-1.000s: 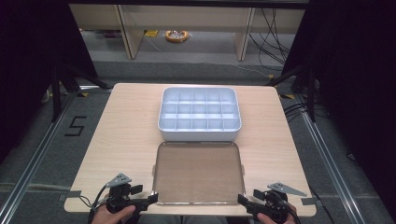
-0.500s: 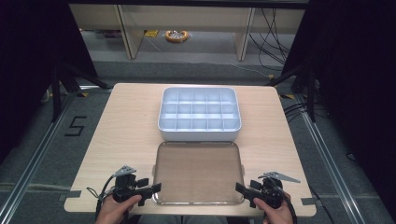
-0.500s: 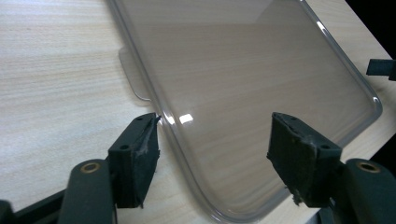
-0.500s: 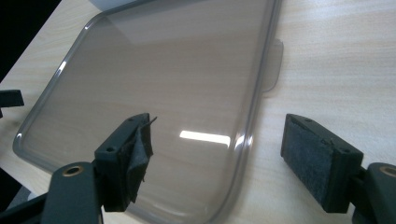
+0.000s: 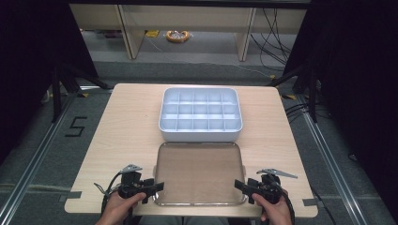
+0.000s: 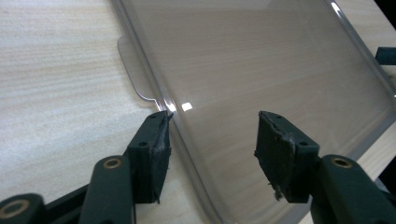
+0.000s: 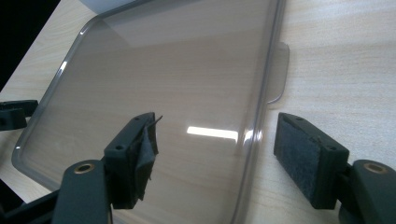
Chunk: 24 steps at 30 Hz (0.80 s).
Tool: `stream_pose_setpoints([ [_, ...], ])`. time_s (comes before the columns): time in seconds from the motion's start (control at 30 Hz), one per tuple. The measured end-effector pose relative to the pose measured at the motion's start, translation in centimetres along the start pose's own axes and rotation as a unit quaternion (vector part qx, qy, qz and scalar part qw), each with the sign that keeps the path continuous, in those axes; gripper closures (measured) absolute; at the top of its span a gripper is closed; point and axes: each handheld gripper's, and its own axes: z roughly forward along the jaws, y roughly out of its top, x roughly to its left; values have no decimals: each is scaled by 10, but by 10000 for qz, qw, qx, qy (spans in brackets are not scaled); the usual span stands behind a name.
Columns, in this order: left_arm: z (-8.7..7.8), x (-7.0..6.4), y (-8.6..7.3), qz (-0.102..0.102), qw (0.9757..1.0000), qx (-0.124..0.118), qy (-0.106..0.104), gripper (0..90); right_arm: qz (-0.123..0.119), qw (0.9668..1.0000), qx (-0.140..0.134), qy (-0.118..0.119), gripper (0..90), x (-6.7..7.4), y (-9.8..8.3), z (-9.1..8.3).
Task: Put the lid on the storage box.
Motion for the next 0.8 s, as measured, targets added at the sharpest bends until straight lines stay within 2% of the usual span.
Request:
stream_pose_setpoints([
  [0.03,1,0,0,-7,10000,-24,1,444,29,10000,11,18,337,-2,0,2],
  [0.07,0,1,1,72,10000,38,-32,445,308,9995,17,74,351,0,0,3],
  [0.1,0,1,1,40,10000,20,-22,445,241,9995,-26,187,356,-3,0,4],
  [0.2,0,1,0,38,10000,-25,-12,445,251,9995,7,203,350,-2,0,4],
  [0.23,1,0,-1,48,10000,-51,22,444,366,9989,-143,256,340,-3,-1,7],
  [0.27,1,-1,-2,84,9999,-62,52,444,826,9961,-23,323,350,0,-2,4],
  [0.3,1,-1,-2,84,9999,-62,52,446,826,9961,-23,323,350,0,-2,4],
  [0.33,1,-1,-3,64,9999,-92,71,447,826,9958,-115,379,383,-8,-3,3],
  [0.37,0,-1,-3,87,9999,-94,72,447,1257,9908,-58,494,403,-4,-4,1],
  [0.4,0,-1,-3,91,9999,-95,70,447,1181,9913,-51,572,430,-8,-5,-1],
  [0.43,0,-1,-3,113,9999,-100,63,447,1211,9906,-13,636,472,-10,-7,0],
  [0.47,0,-1,-3,113,9999,-100,63,447,1211,9906,-13,636,472,-10,-7,0],
  [0.5,0,-1,-3,140,9998,-102,51,447,1583,9835,121,869,538,-9,-9,1],
  [0.53,1,-2,-3,120,9998,-137,24,447,1583,9835,121,869,538,-9,-9,1],
  [0.57,-1,0,-3,216,9998,-41,28,447,1478,9854,24,840,575,-8,-11,2],
  [0.6,1,-1,-3,80,9998,-154,4,446,1271,9888,119,768,592,-6,-11,0],
  [0.63,0,-1,-4,119,9998,-154,-26,433,645,9952,-94,732,607,-10,-11,2],
  [0.73,0,0,-4,143,9998,-121,-108,394,588,9948,-60,825,610,-6,-10,-4],
  [0.77,-1,2,-4,83,9998,-111,-162,378,228,9953,-229,910,609,-3,-12,-10],
  [0.8,-1,2,-4,30,9997,-148,-199,361,93,9952,-249,940,609,1,-12,-14],
])
